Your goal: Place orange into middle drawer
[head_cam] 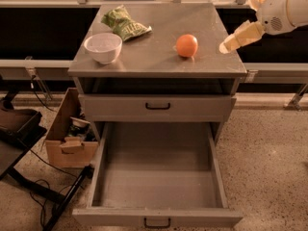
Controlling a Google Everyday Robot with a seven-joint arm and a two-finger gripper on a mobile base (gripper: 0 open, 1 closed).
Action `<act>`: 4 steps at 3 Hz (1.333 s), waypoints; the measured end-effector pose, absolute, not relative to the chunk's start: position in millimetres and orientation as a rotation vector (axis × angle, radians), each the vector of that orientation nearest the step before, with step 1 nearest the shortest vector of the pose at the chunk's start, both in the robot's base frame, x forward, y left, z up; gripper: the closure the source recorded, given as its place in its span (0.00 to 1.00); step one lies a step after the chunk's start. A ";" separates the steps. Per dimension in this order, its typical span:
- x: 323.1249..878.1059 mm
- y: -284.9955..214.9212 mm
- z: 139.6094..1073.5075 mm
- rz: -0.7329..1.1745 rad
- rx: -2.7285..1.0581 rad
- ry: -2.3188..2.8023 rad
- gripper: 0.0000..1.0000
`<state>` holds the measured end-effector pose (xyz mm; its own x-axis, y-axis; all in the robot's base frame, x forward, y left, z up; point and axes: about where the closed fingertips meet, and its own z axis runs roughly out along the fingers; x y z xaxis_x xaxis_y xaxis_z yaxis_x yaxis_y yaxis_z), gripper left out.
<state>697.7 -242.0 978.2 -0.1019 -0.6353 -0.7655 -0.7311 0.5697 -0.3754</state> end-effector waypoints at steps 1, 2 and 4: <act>701.9 -239.0 974.4 0.135 -1.108 1.807 0.00; 728.0 -220.3 951.2 0.230 -1.020 1.836 0.00; 780.9 -158.9 899.9 0.444 -0.972 1.849 0.00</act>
Offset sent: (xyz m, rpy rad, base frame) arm 0.0639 0.0407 -0.0523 0.2366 0.1060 -0.0768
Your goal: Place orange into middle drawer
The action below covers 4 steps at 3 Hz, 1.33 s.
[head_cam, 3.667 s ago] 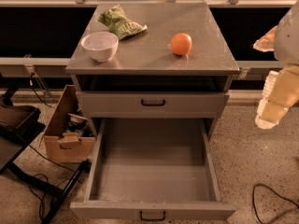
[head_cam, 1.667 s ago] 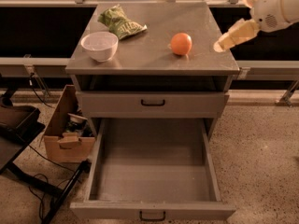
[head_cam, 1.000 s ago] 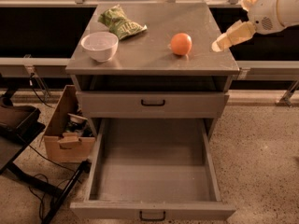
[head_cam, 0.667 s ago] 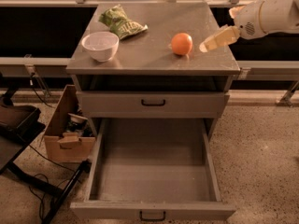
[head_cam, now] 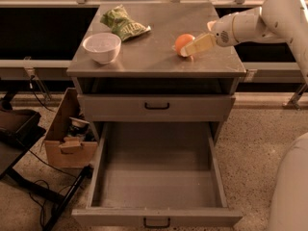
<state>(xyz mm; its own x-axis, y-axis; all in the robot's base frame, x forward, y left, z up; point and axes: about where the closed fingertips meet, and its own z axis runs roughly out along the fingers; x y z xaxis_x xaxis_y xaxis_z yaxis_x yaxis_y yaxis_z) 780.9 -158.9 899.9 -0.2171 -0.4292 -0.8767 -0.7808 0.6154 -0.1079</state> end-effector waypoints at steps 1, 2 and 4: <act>801.7 -136.4 880.1 0.519 -0.957 1.836 0.00; 818.1 -122.7 856.9 0.558 -0.941 1.850 0.19; 827.1 -114.0 849.7 0.571 -0.939 1.833 0.67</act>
Offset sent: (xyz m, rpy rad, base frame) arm 0.0531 0.0380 -0.0612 0.0931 0.0764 0.0121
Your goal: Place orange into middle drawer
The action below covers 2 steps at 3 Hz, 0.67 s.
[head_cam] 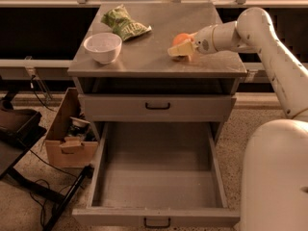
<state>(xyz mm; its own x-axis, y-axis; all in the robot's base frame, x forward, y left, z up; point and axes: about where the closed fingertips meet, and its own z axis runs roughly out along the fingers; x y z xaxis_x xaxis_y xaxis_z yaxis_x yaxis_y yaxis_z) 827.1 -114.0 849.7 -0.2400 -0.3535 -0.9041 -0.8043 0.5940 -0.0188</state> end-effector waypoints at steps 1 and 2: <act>816.1 -109.3 875.5 0.540 -0.995 1.773 0.90; 781.4 -113.0 918.2 0.458 -1.090 1.716 1.00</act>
Offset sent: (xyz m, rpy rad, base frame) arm -0.1160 -0.0030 0.1486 -0.2146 -0.2657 0.1370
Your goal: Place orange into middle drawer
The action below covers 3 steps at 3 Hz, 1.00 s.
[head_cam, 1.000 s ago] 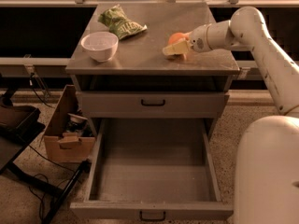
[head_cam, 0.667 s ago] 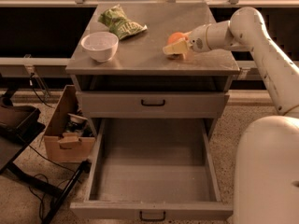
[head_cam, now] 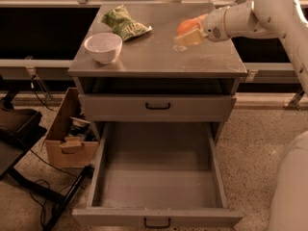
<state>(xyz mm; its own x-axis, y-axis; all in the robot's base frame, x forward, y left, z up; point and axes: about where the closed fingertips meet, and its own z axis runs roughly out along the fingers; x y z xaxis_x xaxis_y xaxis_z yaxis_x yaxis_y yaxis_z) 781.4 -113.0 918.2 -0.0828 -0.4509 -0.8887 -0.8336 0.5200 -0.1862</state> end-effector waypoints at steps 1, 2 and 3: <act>722.9 -128.7 963.5 0.350 -1.176 1.691 1.00; 657.0 -168.0 934.6 0.335 -1.229 1.798 1.00; 627.8 -192.1 853.2 0.422 -1.255 1.954 1.00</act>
Offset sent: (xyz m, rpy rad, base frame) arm -0.1769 -0.0927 0.0175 -0.2334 0.0442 -0.0030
